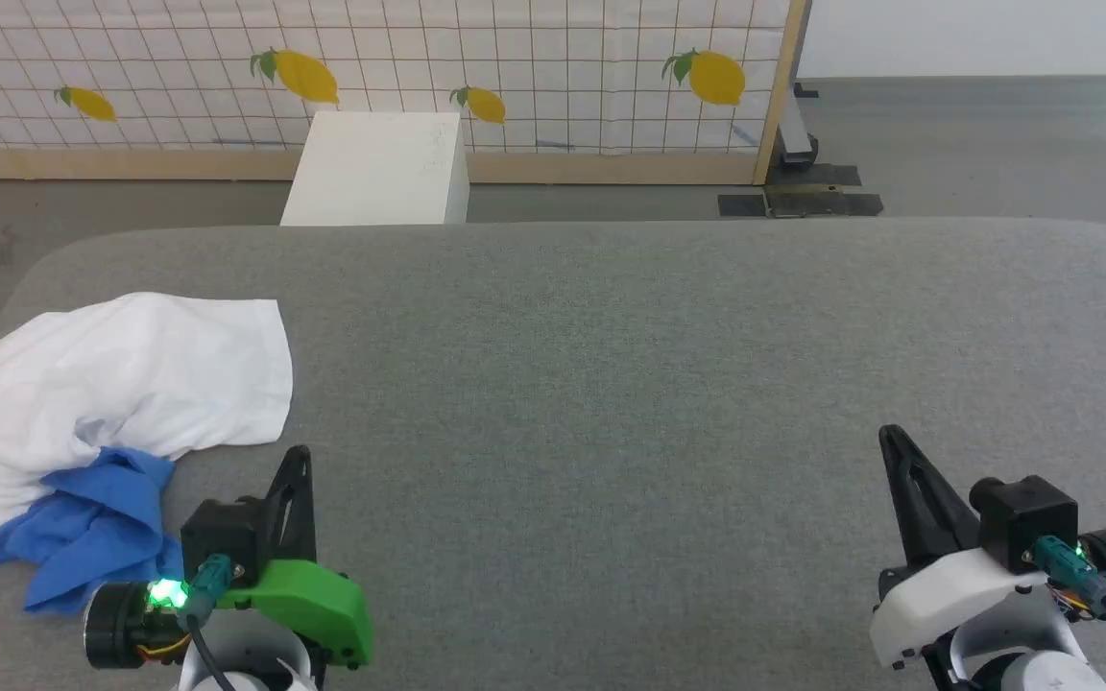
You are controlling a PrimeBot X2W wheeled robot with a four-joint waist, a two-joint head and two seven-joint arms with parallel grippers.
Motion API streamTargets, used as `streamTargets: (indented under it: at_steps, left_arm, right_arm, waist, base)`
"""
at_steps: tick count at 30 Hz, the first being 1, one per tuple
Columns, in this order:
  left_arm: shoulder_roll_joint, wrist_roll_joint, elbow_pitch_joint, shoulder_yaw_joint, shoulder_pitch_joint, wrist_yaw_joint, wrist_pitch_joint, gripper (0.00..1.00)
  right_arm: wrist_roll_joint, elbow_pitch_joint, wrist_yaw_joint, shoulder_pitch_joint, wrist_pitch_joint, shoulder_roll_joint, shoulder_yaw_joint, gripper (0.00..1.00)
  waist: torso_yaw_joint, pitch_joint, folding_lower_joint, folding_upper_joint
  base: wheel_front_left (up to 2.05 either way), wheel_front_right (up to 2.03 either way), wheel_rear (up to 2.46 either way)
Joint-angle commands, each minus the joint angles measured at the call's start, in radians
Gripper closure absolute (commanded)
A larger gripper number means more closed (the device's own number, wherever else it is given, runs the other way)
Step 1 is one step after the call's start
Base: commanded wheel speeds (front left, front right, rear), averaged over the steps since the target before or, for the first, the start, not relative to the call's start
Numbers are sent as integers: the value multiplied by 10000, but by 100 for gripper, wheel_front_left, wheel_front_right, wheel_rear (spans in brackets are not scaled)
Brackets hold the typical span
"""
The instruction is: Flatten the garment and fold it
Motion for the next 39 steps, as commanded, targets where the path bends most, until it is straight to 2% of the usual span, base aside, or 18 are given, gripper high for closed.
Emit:
streamTargets:
  at_steps: [1, 8, 9, 28, 39]
  left_arm:
    - [-55, 103, 34, 35, -144, -11, 14, 100]
    - [0, -1, 0, -1, 0, 1, -1, 100]
    - [2, -7, -2, -12, 6, 1, -2, 0]
    - [-4, -231, 10, -110, 151, 152, -339, 0]
    - [-9, -439, -36, -157, 184, 308, -571, 0]
  right_arm:
    - [-62, 18, -15, -174, 1, 19, 20, 100]
    - [1, 0, 0, -1, -1, 0, -1, 100]
    - [6, -1, 0, 4, -3, -2, -4, 0]
    - [179, 149, -2, 65, -341, -1, -389, 0]
    - [242, 125, -3, 36, -574, 1, -561, 0]
  waist:
    - [0, 0, 0, 0]
    - [0, 0, 0, 0]
    - [0, 0, 0, 0]
    - [27, 24, 0, 0]
    - [291, 127, 0, 0]
  base:
    - [0, 0, 0]
    - [0, 0, 0]
    - [0, 0, 0]
    - [0, 0, 0]
    - [0, 0, 0]
